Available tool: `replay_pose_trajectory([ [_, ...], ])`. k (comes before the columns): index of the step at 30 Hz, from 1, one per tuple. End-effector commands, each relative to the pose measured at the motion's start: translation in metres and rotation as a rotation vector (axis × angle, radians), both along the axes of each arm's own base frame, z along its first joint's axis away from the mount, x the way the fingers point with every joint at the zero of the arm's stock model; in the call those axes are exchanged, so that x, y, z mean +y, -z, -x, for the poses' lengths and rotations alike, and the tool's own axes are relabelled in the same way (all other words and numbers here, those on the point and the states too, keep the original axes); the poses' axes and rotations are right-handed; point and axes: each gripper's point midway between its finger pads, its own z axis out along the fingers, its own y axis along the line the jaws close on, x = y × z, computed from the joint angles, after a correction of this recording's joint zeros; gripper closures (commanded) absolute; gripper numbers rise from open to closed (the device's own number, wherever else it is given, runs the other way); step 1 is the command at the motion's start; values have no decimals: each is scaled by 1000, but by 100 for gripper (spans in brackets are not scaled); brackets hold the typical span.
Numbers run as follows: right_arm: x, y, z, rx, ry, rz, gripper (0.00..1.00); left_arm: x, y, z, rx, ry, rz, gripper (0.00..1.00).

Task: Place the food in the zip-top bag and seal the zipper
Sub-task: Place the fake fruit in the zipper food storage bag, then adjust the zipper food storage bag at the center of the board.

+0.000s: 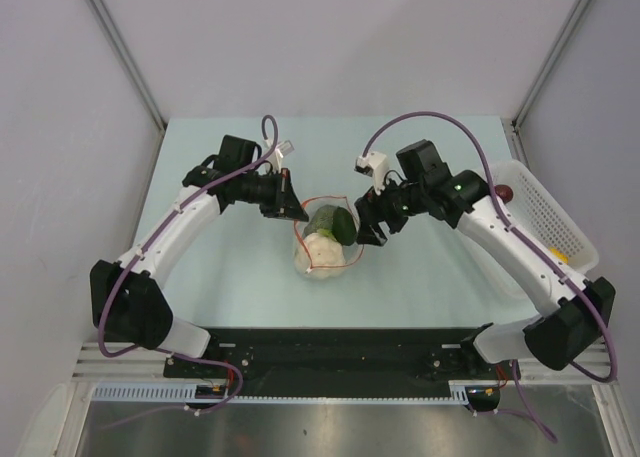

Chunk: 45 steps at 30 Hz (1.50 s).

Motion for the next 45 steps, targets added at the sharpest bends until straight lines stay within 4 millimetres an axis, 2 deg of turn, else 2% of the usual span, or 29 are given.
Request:
replay_pose_trajectory([
  [1, 10, 12, 9, 123, -34, -45, 40, -4, -22, -5, -58, -1, 47, 100],
  [3, 13, 12, 8, 134, -43, -60, 68, -5, -23, 1, -63, 8, 43, 100],
  [4, 12, 10, 5, 137, -36, -70, 100, -6, -23, 3, -65, 11, 37, 100],
  [6, 9, -11, 11, 165, -41, -138, 100, -11, -29, 17, -70, 54, 33, 100],
  [7, 1, -22, 8, 180, -12, -176, 100, -12, -33, 22, -77, 68, 29, 100],
  [8, -3, -41, 16, 190, -10, -233, 100, -12, -38, 28, -82, 81, 16, 100],
  [11, -19, -75, 21, 154, 27, -312, 100, -14, -53, 46, -118, 122, 14, 100],
  [13, -25, -82, 20, 138, 50, -322, 100, -15, -60, 56, -131, 141, 26, 100],
  [15, -29, -69, 12, 134, 58, -276, 100, -17, -59, 60, -114, 153, 22, 100],
  [17, -31, -52, 1, 134, 69, -221, 100, -23, -48, 58, -71, 157, 21, 100],
  [18, -31, -37, -10, 153, 77, -189, 100, -26, -45, 56, -54, 152, 28, 100],
  [21, -36, -12, -35, 129, 76, -120, 100, -40, -28, 50, 76, 130, 71, 100],
  [22, -36, -8, -43, 108, 72, -107, 100, -45, -27, 53, 153, 129, 110, 100],
  [25, -35, 7, -57, 115, 70, -73, 100, -57, -24, 41, 179, 134, 148, 100],
  [28, -40, -1, -65, 85, 88, -76, 100, -61, -21, 32, 193, 96, 158, 100],
  [29, -44, -7, -67, 78, 103, -88, 93, -63, -23, 30, 181, 95, 172, 100],
  [30, -48, -14, -69, 66, 117, -100, 74, -64, -23, 30, 180, 93, 177, 100],
  [32, -72, -28, -71, 42, 176, -110, 52, -64, -19, 30, 195, 75, 184, 100],
  [33, -81, -38, -74, 4, 192, -103, 27, -63, -18, 30, 196, 71, 183, 100],
  [34, -104, -38, -76, 8, 258, -73, 18, -63, -15, 31, 208, 63, 183, 100],
  [35, -117, -44, -75, -15, 281, -57, 12, -63, -15, 30, 209, 60, 188, 100],
  [36, -131, -48, -76, -51, 288, -24, 7, -63, -15, 30, 213, 56, 192, 100],
  [38, -175, -37, -71, -36, 378, 80, 7, -62, -15, 28, 212, 50, 197, 100],
  [40, -211, -16, -58, -12, 393, 223, 6, -61, -16, 27, 210, 47, 199, 100],
  [41, -237, -8, -54, 8, 448, 277, 5, -61, -16, 26, 209, 46, 200, 100],
  [42, -252, 2, -50, 29, 450, 333, 0, -61, -16, 26, 210, 46, 200, 100],
  [43, -275, 15, -40, 58, 449, 433, 0, -61, -16, 25, 206, 48, 202, 100],
  [45, -308, 30, -34, 102, 488, 538, 0, -61, -16, 24, 205, 46, 201, 100],
])
